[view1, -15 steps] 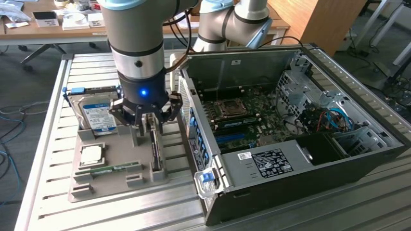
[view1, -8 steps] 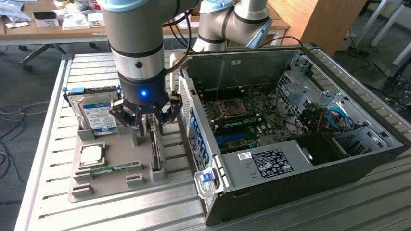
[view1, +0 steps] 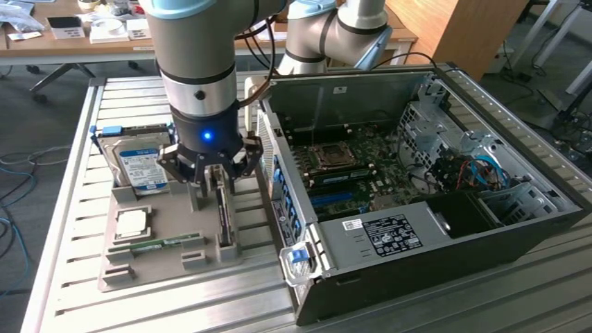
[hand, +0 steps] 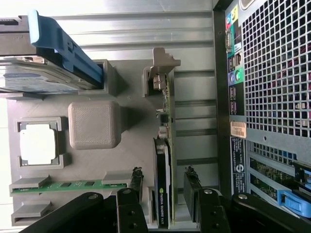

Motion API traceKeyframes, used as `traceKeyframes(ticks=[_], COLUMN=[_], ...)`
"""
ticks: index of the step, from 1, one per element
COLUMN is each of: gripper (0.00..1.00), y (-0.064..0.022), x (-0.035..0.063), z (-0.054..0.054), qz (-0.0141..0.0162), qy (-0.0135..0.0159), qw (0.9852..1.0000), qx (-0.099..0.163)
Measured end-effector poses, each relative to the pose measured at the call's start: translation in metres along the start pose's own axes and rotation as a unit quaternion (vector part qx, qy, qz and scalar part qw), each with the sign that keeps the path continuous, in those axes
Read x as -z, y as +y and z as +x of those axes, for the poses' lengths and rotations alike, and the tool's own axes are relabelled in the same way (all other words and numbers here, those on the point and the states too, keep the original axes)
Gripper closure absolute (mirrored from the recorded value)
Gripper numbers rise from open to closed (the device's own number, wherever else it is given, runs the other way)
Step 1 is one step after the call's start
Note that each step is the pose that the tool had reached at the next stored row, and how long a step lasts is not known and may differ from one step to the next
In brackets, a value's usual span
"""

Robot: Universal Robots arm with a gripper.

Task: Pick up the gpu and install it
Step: 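Pick up the gpu and move the gpu toward the slot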

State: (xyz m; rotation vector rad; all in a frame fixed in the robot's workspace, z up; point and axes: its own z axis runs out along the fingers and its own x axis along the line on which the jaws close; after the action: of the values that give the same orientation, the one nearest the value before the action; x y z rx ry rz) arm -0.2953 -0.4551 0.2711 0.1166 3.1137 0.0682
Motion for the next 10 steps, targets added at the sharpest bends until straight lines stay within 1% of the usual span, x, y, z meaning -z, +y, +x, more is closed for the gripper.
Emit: traceKeyframes(ticks=[10], gripper=[0.53], y=[-0.0001], x=[-0.0017], z=[0.0000], qz=[-0.0001], qy=[-0.0001], qw=[1.0000], qx=[0.000])
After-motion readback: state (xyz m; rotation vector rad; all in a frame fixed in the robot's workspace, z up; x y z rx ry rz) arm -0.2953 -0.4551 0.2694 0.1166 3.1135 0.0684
